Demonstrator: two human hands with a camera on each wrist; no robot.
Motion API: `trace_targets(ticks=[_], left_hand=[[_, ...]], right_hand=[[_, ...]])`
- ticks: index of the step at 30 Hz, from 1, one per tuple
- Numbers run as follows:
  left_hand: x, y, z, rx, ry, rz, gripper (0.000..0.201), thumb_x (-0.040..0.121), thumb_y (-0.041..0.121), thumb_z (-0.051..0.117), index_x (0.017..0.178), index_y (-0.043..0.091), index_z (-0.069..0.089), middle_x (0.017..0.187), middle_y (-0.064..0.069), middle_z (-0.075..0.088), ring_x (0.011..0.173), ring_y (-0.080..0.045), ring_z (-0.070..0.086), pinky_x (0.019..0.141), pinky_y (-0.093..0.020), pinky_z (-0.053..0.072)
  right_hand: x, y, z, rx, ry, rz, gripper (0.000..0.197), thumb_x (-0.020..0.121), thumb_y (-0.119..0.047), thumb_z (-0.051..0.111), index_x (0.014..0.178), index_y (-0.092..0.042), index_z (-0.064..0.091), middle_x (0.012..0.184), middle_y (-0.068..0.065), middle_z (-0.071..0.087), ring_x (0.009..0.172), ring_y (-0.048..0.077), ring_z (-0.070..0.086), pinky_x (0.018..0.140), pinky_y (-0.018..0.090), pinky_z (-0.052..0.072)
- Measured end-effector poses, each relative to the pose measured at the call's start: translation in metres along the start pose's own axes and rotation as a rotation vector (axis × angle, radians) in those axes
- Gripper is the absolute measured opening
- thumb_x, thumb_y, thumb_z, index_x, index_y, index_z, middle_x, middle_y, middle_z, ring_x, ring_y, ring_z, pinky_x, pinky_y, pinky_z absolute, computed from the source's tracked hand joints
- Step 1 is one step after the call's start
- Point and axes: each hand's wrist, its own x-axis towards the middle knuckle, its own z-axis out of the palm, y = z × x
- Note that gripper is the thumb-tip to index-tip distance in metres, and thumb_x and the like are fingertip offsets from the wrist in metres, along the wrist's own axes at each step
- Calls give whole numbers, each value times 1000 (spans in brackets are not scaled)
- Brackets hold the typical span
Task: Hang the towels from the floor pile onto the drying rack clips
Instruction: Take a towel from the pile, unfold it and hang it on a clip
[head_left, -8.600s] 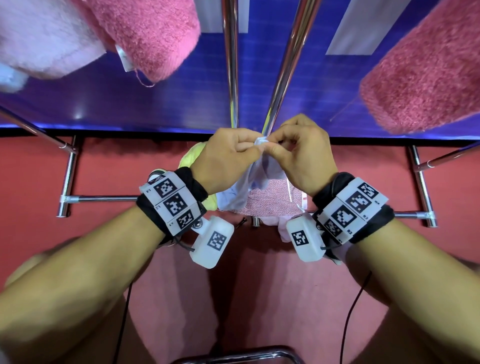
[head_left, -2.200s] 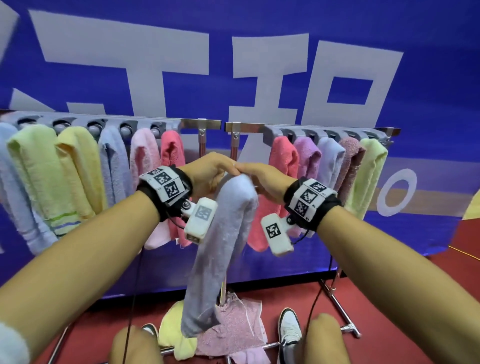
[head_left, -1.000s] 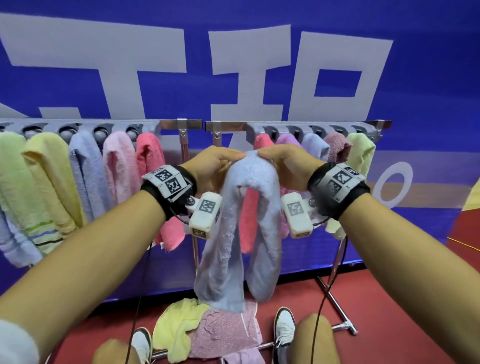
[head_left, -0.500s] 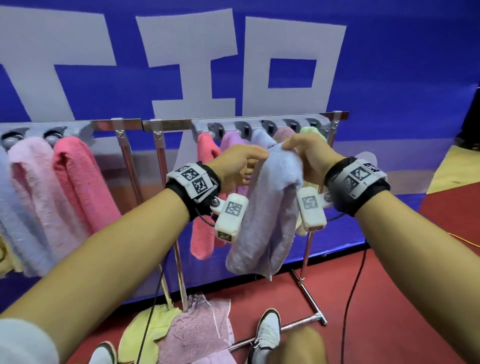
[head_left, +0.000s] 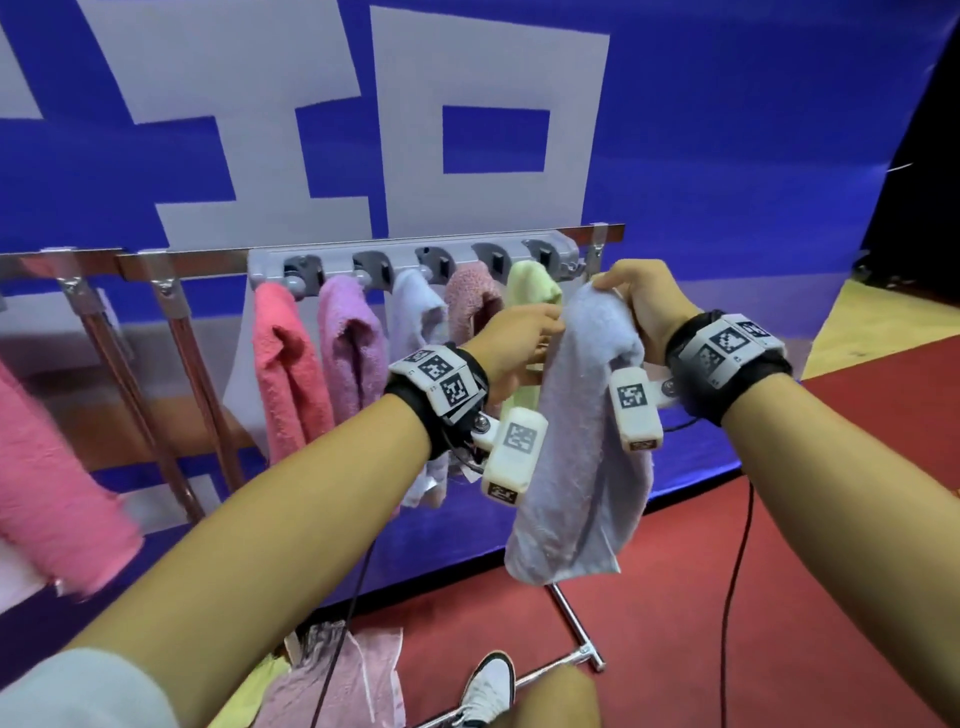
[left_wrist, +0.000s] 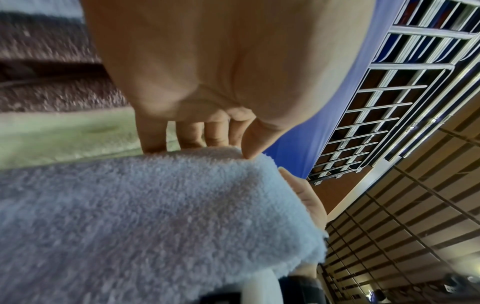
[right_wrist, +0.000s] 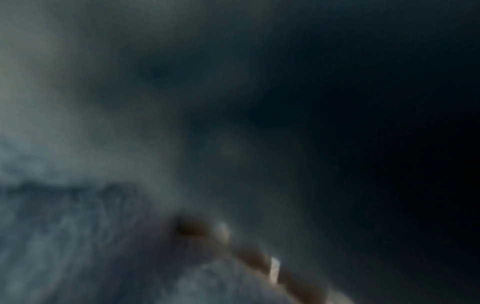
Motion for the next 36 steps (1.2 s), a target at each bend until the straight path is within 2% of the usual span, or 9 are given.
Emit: trace_targets(ticks=[7,9,11,13,18,22,26,31,36], left_hand=[[52,-13,30,-107,-37,-39,9,100,31,51,101,26,59,79,14,70,73,0,62,81,-34,44],[61,-19,34,-97,-60,-57,29,96,47,52,119,31,57,127,12,65,121,-4,55,106,-45,37],[70,-25,35,-116,-44,-39,46,98,51,46,140,32,44,148,13,49,139,-2,39,117,-39,28],[80,-31,37,-164,-41,5,32,101,49,43,124,29,55,114,19,70,108,11,60,98,-13,44],[140,-77,39,-241,149,68,106,57,83,73,137,16,55,130,-10,64,123,-24,60,112,-49,38],[116,-54,38,-182,119,110,82,71,77,61,129,19,63,122,-4,70,119,-18,63,112,-44,38],[112,-58,31,-137,51,114,80,76,81,55,132,24,62,129,-6,66,125,-23,59,114,-49,35],[101,-53,23,-144,50,117,72,89,72,46,142,23,52,141,-4,58,132,-21,52,117,-45,34],[78,-39,22,-60,25,54,67,95,71,31,150,33,35,135,23,39,122,4,40,105,-33,23]], right_hand=[[49,-9,-49,-110,95,-16,27,58,-24,62,75,-10,47,76,15,45,73,33,48,72,42,43],[67,-13,-60,-152,112,-38,29,53,-24,64,71,-11,46,75,14,43,73,33,45,69,40,40],[83,-17,-67,-219,118,-39,33,50,-26,64,73,-8,50,75,15,46,72,32,48,69,40,41],[97,-21,-66,-265,127,-55,28,49,-26,64,69,-9,53,75,14,49,70,31,50,72,41,40],[135,-34,-46,-399,109,-157,10,51,-23,59,44,-17,61,67,-1,59,70,24,54,74,36,43],[155,-52,-34,-507,93,-223,11,56,-19,60,45,-19,59,62,-7,57,67,18,51,66,28,42],[177,-44,-51,-666,180,-106,23,86,-18,63,66,-23,53,72,-3,50,64,12,46,68,28,43],[172,-4,-67,-440,189,25,10,81,-16,61,72,-16,57,65,0,60,61,18,54,65,33,43],[156,4,-72,-459,221,-35,16,83,-8,57,71,-18,58,73,-2,63,73,15,60,80,36,51]])
